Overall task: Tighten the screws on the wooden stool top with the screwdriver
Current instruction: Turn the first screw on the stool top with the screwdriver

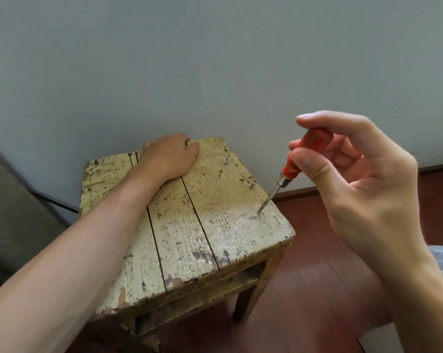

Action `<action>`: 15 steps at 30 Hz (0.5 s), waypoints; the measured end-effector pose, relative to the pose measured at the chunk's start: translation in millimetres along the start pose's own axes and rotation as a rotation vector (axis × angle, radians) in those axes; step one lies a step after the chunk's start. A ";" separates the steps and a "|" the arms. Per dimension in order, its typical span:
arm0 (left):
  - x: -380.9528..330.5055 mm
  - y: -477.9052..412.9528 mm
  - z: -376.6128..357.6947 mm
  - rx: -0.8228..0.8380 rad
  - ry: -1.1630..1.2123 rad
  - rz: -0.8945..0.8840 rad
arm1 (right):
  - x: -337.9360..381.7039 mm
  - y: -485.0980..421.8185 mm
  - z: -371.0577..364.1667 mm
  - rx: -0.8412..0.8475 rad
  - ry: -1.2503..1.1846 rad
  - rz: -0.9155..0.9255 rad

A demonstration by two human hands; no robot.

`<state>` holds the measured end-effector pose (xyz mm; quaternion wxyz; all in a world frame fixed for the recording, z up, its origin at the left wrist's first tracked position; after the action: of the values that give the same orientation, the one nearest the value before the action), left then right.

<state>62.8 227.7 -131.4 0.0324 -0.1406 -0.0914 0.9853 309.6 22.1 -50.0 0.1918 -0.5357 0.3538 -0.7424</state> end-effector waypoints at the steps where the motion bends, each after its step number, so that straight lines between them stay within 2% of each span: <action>1: -1.0 0.3 -0.2 0.000 0.000 -0.004 | 0.1 0.1 -0.4 -0.006 0.016 0.005; 7: -4.3 -0.1 -2.2 0.013 -0.001 -0.010 | 0.3 4.8 0.5 0.013 0.087 0.036; 10: -4.1 0.3 -2.1 0.014 0.002 -0.011 | -0.7 6.9 -1.1 0.077 -0.001 0.014; 15: -4.3 2.0 -1.7 0.012 0.003 -0.007 | 0.9 3.1 1.2 0.068 -0.120 -0.016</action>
<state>67.3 225.7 -132.2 0.0367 -0.1417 -0.0860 0.9855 310.1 19.0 -51.5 0.2248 -0.5751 0.3121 -0.7220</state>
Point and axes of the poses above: each hand's wrist, its own y-axis away from the middle knuckle, its own z-axis out of the back of the hand, x = y × z, the point moved 6 cm from there along -y, towards the middle knuckle, and after that the axes turned 5 degrees about -x, right-handed, at the moved point
